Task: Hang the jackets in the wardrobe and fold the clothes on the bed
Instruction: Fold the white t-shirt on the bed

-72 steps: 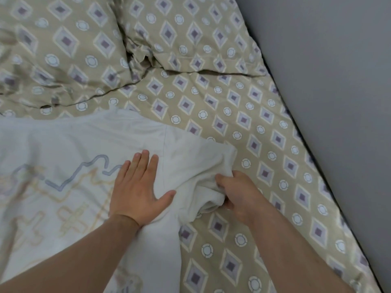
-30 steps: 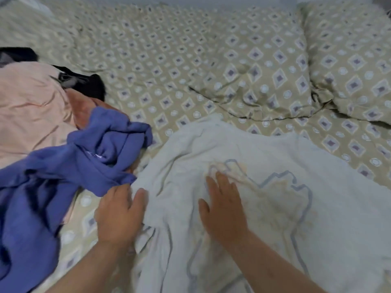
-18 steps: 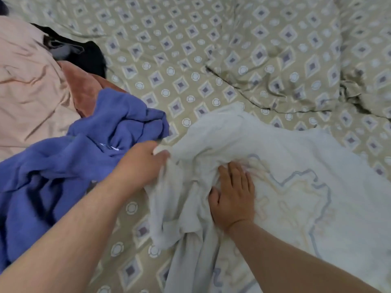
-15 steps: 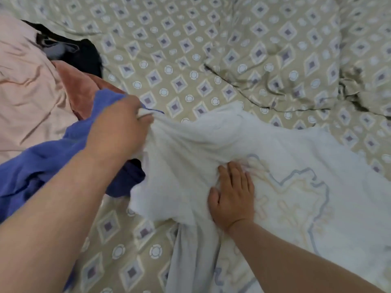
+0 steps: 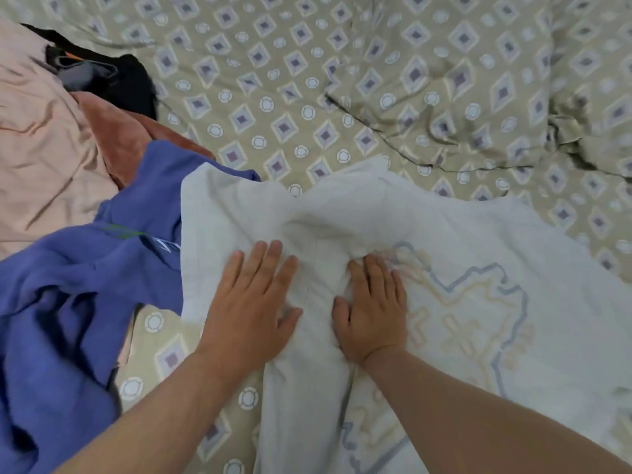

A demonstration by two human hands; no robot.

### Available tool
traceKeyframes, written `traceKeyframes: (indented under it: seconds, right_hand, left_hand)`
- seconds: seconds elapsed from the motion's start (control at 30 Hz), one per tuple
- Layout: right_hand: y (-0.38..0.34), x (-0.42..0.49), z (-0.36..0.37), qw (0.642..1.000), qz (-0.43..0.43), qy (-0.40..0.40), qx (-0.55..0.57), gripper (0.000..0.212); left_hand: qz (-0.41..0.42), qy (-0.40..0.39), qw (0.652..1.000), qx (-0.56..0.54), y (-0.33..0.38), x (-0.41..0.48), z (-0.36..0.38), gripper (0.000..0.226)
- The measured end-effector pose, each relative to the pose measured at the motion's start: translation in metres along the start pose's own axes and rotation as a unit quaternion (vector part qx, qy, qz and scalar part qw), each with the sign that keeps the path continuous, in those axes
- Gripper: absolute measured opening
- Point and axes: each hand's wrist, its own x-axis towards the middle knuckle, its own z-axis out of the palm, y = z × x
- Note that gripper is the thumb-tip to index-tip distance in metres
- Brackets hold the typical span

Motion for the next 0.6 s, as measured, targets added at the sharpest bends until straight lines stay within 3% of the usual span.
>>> traceKeyframes:
  seconds: [0.1,0.23,0.37,0.47,0.6]
  right_hand:
    - [0.002,0.001,0.002,1.000,0.001,-0.011,-0.003,0.067]
    - [0.002,0.000,-0.001,1.000,0.000,-0.019,0.008,0.068]
    - [0.004,-0.006,-0.014,0.997,-0.014,-0.045,0.056,0.065]
    - [0.024,-0.038,-0.024,0.993,-0.053,-0.059,0.089,0.059]
    - [0.092,-0.117,-0.051,0.992,-0.085,-0.054,0.075,0.050]
  left_hand:
    - [-0.032,-0.069,0.997,0.013,-0.008,-0.002,0.014,0.086]
    - [-0.037,-0.083,0.995,0.034,-0.011,-0.001,0.027,0.088]
    - [-0.050,-0.062,0.995,0.054,-0.010,-0.003,0.023,0.090]
    - [-0.109,-0.037,0.993,0.017,0.005,-0.020,0.024,0.080]
    - [-0.168,0.064,0.982,-0.063,0.020,-0.054,0.024,0.057]
